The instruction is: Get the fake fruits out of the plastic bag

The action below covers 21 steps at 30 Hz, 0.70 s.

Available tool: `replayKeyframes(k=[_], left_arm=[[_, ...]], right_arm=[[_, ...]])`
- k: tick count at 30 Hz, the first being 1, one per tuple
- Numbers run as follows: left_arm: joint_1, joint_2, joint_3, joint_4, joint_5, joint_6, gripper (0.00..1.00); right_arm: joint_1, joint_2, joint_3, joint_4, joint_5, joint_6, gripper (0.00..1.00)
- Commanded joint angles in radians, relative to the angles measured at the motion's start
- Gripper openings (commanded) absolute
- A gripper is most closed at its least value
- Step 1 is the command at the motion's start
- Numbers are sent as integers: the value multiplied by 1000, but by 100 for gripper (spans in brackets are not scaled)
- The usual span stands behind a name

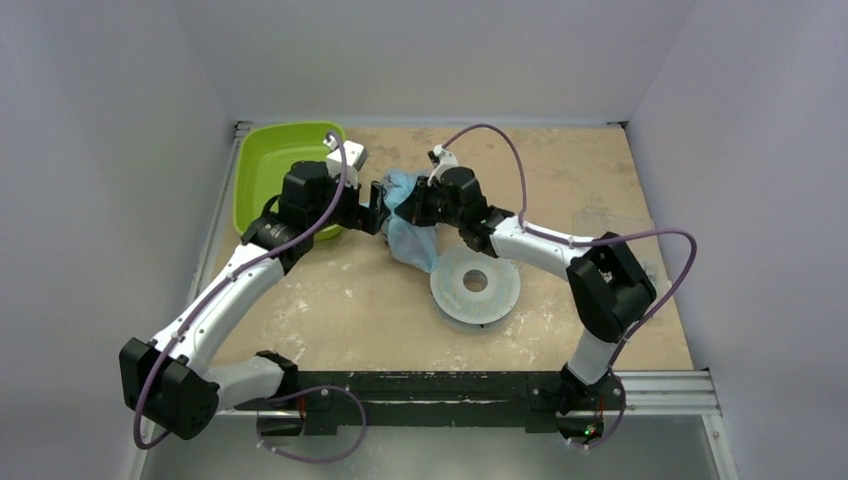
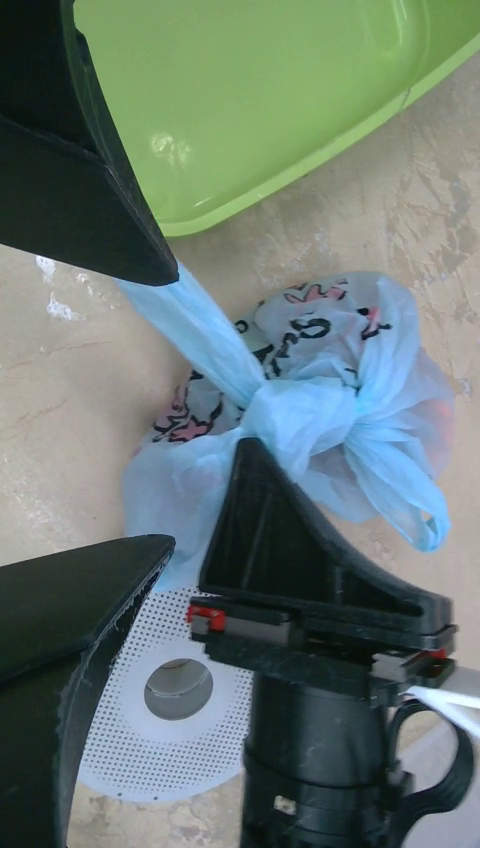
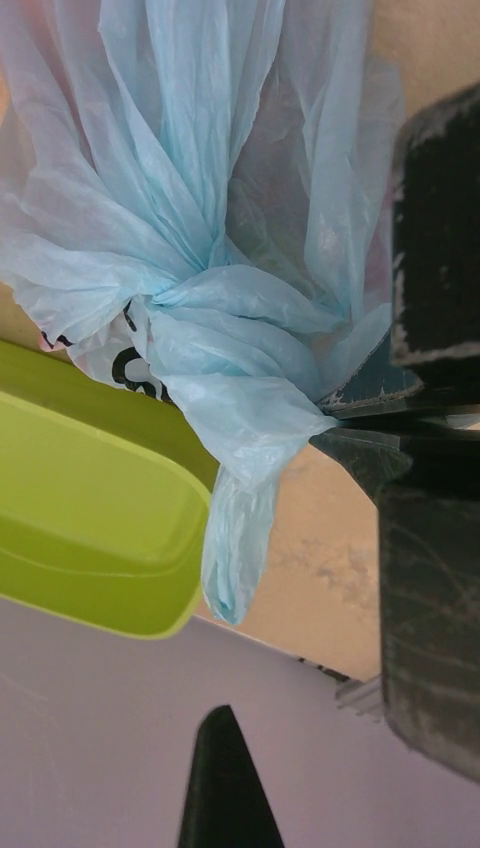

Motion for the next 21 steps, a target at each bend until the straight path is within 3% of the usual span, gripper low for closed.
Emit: replayKeyframes(k=[1,9,14,17,21], left_arm=[[-4,-12,45,-4,16,-34,95],[-4,23,70,-37,41,-53,89],[-4,72,109,-95,-3,-127,84],[-3,142,207,-159,33,-155,79],[-4,249,338,-247,9,-142,74]], right_arm=[[27,-80,-68,106,33,134,3],[11,-97,-97,164,-144,146,29],[-94,-158,-123,112,-212,140,32],[-153,-222,-175,147,-229,138,39],[-165,-261,-179,115,-189,73,39]])
